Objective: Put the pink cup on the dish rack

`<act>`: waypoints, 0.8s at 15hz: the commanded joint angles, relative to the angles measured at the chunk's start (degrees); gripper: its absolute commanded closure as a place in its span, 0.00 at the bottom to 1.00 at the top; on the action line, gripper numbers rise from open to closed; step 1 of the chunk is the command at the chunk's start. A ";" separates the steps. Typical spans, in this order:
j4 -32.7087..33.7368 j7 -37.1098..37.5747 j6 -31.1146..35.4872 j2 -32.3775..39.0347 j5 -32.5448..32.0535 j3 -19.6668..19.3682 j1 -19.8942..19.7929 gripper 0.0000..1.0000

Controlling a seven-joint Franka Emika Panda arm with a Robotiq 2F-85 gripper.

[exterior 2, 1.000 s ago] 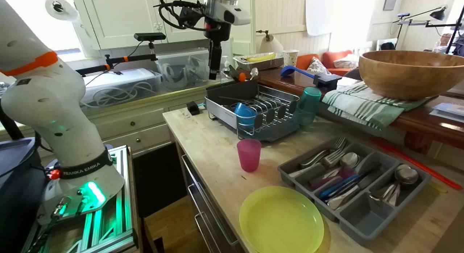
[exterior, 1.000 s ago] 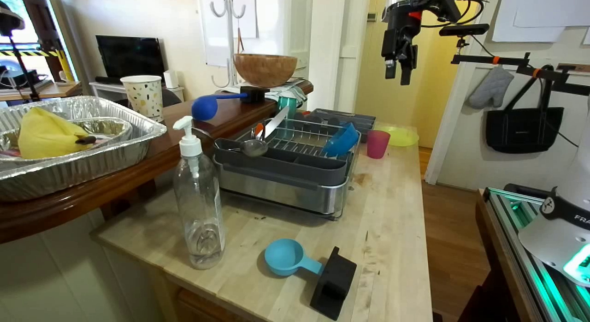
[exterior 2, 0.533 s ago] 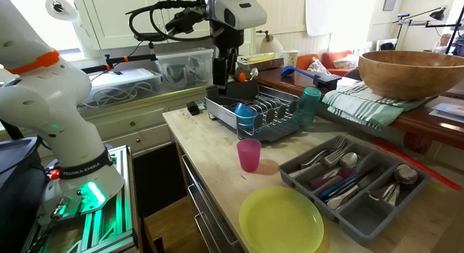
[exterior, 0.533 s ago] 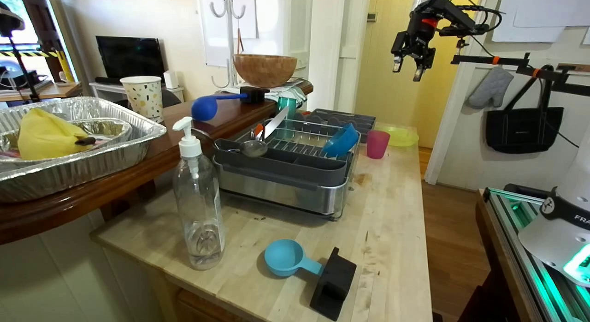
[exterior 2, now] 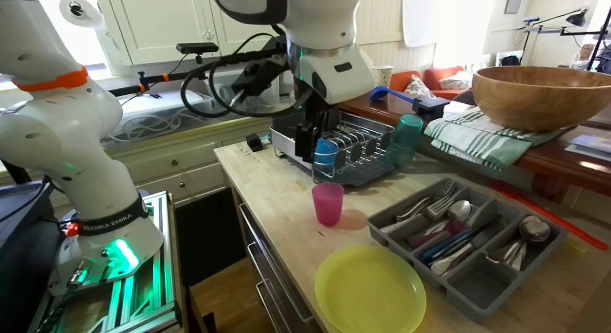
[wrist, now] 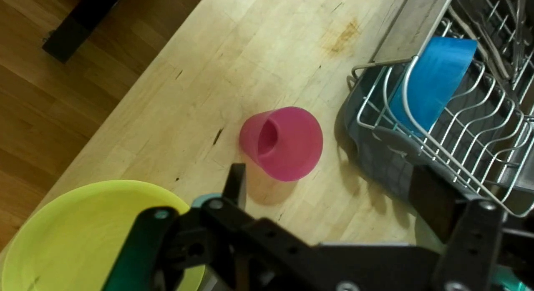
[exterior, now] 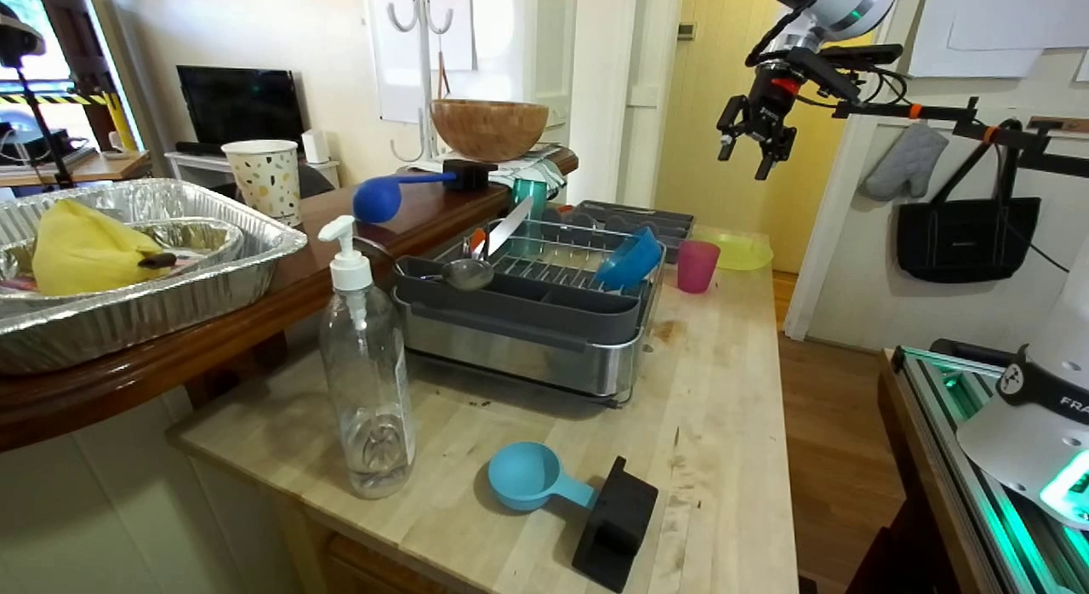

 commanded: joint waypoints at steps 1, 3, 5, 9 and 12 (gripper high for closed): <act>0.58 -0.15 -0.29 0.54 0.27 1.04 -1.07 0.00; 0.61 1.88 0.02 1.41 -0.16 1.10 -1.37 0.00; 0.44 3.15 1.80 4.66 2.34 0.44 -2.11 0.00; 0.76 2.96 6.09 10.20 9.22 0.00 -4.01 0.00; 2.42 1.12 6.22 14.91 15.49 0.45 -5.81 0.00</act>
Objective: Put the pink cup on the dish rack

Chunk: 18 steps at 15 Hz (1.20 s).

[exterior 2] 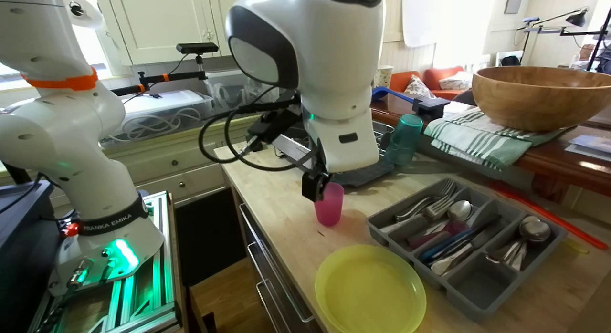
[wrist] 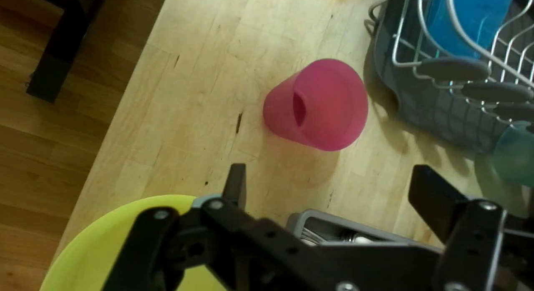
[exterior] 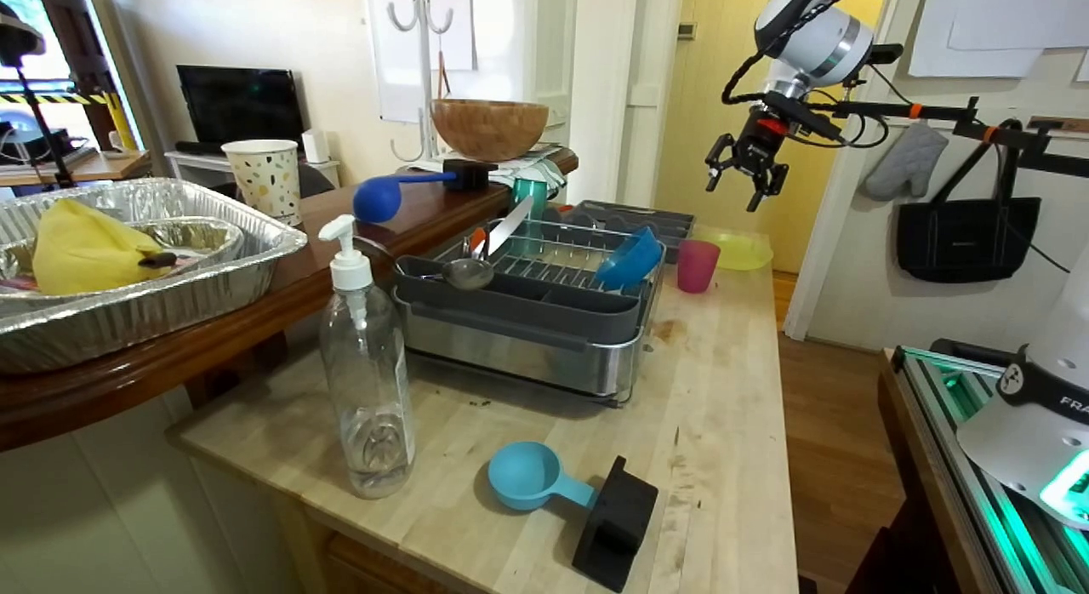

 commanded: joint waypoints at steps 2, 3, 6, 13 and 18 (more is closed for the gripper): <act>3.52 -3.63 -1.36 8.00 9.02 1.18 -2.73 0.00; 4.38 -4.48 -2.05 9.59 10.25 1.56 -3.17 0.00; 7.49 -6.04 -5.61 14.39 10.66 2.89 -4.36 0.00; 17.96 -6.19 -15.01 24.85 10.10 5.91 -7.67 0.00; 24.35 -4.70 -17.52 30.28 10.66 8.08 -9.19 0.00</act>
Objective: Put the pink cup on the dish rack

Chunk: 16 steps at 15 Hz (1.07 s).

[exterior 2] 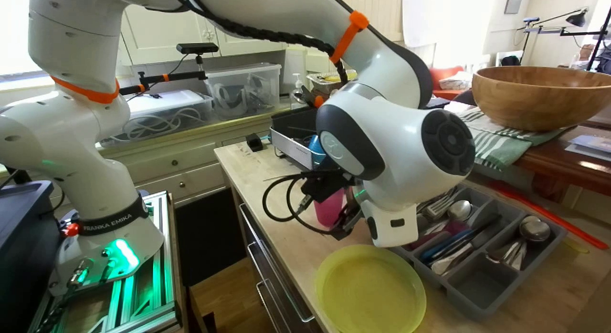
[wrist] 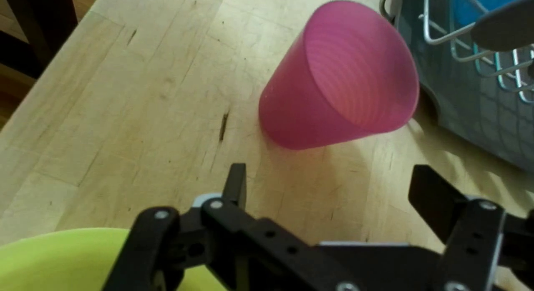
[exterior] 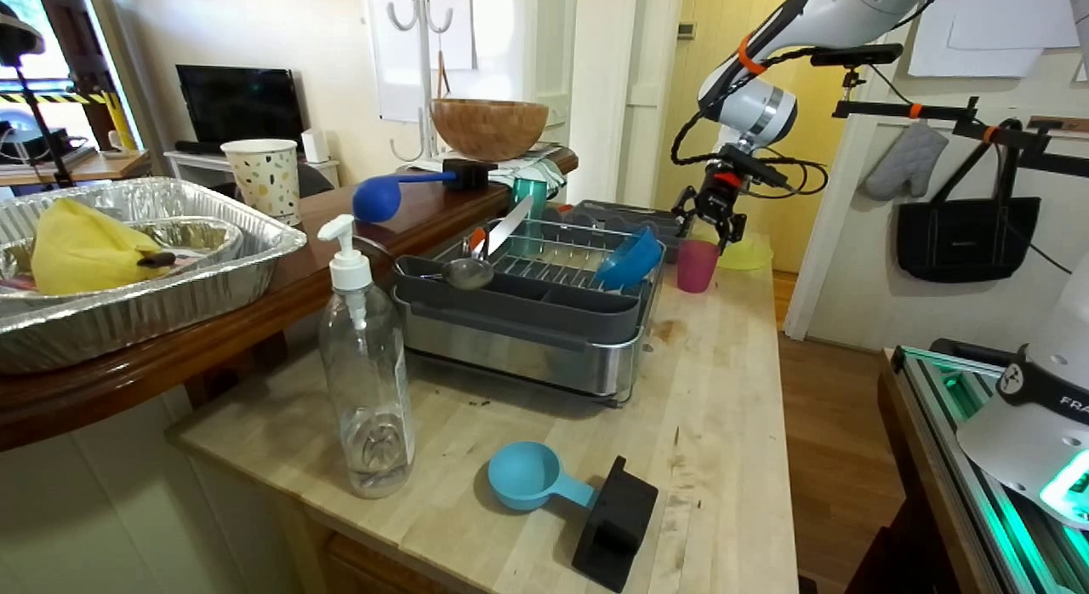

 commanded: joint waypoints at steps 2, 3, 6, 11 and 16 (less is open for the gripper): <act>7.29 1.21 -4.38 5.68 1.71 2.64 -1.92 0.00; 8.25 1.38 -5.06 6.38 1.81 3.09 -1.92 0.00; 10.75 1.91 -8.90 7.82 1.77 4.55 -1.84 0.00; 14.24 4.03 -17.69 10.62 -1.37 4.95 -0.87 0.00; 16.62 8.58 -21.34 12.95 -3.71 3.58 -0.56 0.00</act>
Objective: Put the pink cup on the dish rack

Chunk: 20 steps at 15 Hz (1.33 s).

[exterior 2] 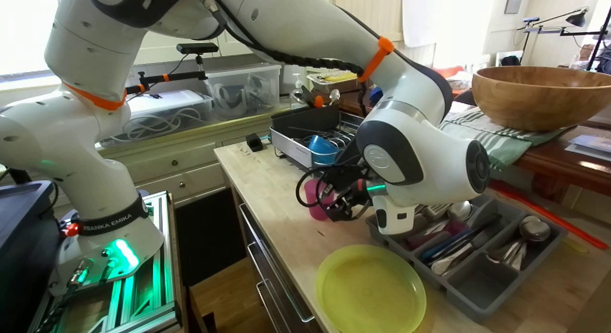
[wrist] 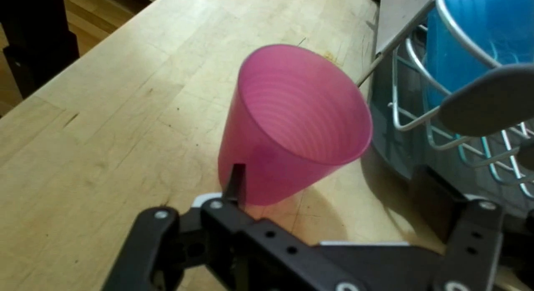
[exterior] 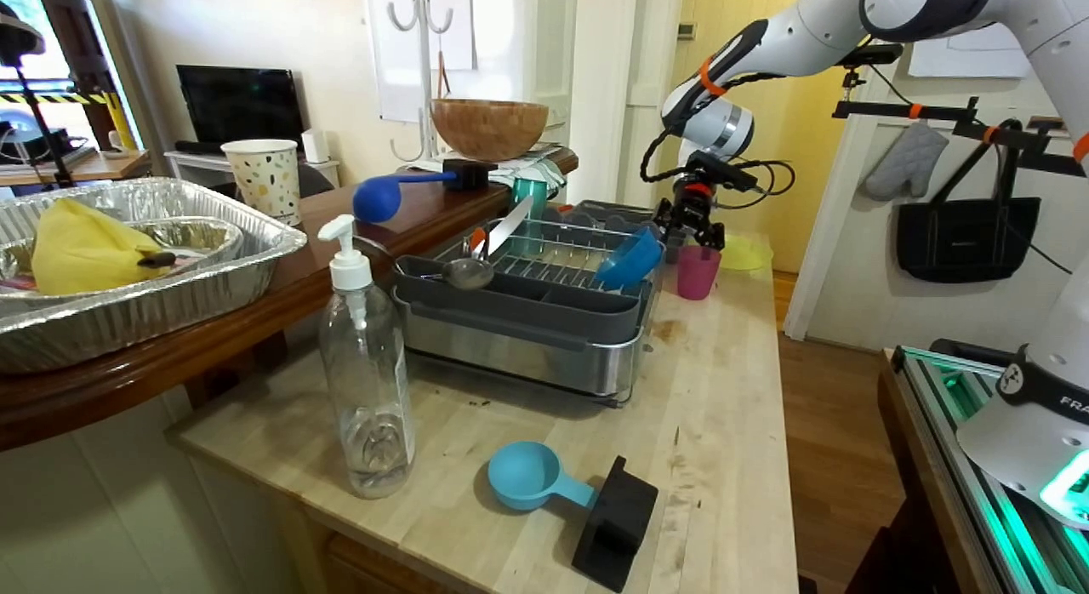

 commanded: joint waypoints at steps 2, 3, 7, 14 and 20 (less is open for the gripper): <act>4.20 4.80 -3.94 3.23 -3.01 -1.22 0.13 0.00; 4.34 5.80 -4.07 3.43 -3.30 -1.25 0.30 0.00; 5.46 8.46 -3.78 4.67 -3.65 -0.85 0.91 0.00; 7.00 12.40 -4.82 6.71 -3.71 -0.08 2.33 0.00; 8.65 13.30 -8.09 8.37 -4.21 0.24 2.79 0.11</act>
